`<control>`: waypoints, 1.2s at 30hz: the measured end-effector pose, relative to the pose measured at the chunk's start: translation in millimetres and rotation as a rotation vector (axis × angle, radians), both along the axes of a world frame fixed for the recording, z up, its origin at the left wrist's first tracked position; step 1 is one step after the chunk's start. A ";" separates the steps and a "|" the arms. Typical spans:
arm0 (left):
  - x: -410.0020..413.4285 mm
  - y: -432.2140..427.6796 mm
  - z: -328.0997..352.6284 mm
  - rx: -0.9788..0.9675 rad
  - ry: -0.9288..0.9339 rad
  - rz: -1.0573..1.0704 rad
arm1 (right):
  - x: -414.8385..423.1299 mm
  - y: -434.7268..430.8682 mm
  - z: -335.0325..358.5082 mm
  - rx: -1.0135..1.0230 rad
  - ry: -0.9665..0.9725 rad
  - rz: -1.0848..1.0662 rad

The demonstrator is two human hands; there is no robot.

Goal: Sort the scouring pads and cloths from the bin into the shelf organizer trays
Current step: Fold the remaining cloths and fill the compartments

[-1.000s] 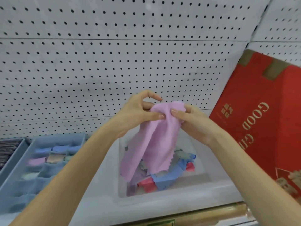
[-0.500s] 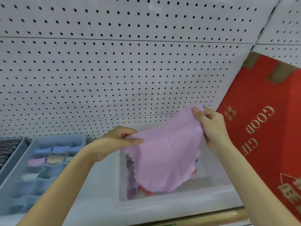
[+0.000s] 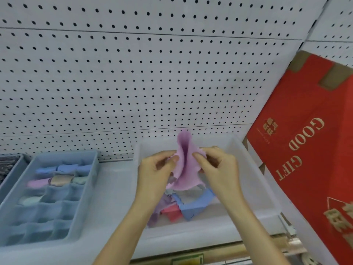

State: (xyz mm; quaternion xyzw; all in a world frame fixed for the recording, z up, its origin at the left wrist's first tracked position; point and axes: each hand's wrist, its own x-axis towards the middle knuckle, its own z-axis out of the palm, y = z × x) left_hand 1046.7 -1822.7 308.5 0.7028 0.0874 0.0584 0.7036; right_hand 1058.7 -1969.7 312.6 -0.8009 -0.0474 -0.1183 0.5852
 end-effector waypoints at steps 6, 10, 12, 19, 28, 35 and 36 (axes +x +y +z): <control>-1.8 -7.8 4.2 -0.055 0.002 0.008 | -8.8 18.0 -9.2 -0.104 -0.018 -0.041; -7.5 -10.1 5.6 -0.069 -0.001 0.021 | -16.8 21.2 -11.8 -0.064 -0.035 -0.036; -8.9 -10.7 5.8 -0.066 -0.012 0.017 | -18.9 21.3 -12.6 -0.005 -0.044 -0.060; -10.2 -11.9 10.0 -0.141 -0.016 0.037 | -21.1 22.2 -13.0 -0.016 -0.142 -0.160; -9.9 -21.1 9.7 -0.224 -0.021 0.081 | -23.4 32.9 -23.7 -0.079 -0.111 -0.145; -7.2 -19.6 7.2 -0.181 0.048 0.084 | -24.1 27.7 -21.3 0.298 0.144 0.104; -7.1 -18.7 7.7 -0.186 0.052 0.083 | -23.3 25.7 -20.4 0.347 0.163 0.129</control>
